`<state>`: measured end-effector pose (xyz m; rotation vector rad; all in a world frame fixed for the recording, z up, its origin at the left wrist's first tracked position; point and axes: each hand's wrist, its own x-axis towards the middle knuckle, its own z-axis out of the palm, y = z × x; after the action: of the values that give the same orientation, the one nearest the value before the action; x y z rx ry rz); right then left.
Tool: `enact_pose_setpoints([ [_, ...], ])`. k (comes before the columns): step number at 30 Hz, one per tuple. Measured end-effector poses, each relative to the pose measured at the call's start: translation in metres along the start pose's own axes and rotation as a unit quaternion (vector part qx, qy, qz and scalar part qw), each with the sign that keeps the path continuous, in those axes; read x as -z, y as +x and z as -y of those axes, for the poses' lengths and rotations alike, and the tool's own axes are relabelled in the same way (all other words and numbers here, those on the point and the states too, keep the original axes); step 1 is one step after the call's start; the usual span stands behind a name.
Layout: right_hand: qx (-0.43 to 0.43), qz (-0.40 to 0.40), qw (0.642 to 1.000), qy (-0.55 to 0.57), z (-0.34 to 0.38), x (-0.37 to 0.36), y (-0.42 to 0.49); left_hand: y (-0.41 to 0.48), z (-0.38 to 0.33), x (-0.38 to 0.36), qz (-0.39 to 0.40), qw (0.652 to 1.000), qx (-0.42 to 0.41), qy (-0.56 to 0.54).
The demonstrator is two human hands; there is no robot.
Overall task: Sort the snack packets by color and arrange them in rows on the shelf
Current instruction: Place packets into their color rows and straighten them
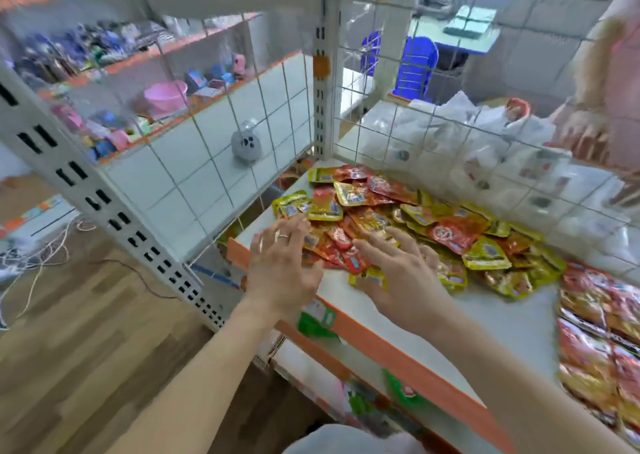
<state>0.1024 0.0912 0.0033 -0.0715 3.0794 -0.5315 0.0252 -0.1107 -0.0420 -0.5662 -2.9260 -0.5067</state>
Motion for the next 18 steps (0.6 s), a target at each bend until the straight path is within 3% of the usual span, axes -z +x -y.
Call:
enact_pose_setpoints([
  [7,-0.007,0.046,0.998,-0.035,0.021,-0.012,0.040,0.019,0.017,-0.005,0.044,0.997,-0.063,0.032],
  [18,-0.015,-0.026,0.995,-0.094,0.016,-0.041,0.025,0.001,0.015,-0.012,-0.088,0.981,-0.169,0.035],
])
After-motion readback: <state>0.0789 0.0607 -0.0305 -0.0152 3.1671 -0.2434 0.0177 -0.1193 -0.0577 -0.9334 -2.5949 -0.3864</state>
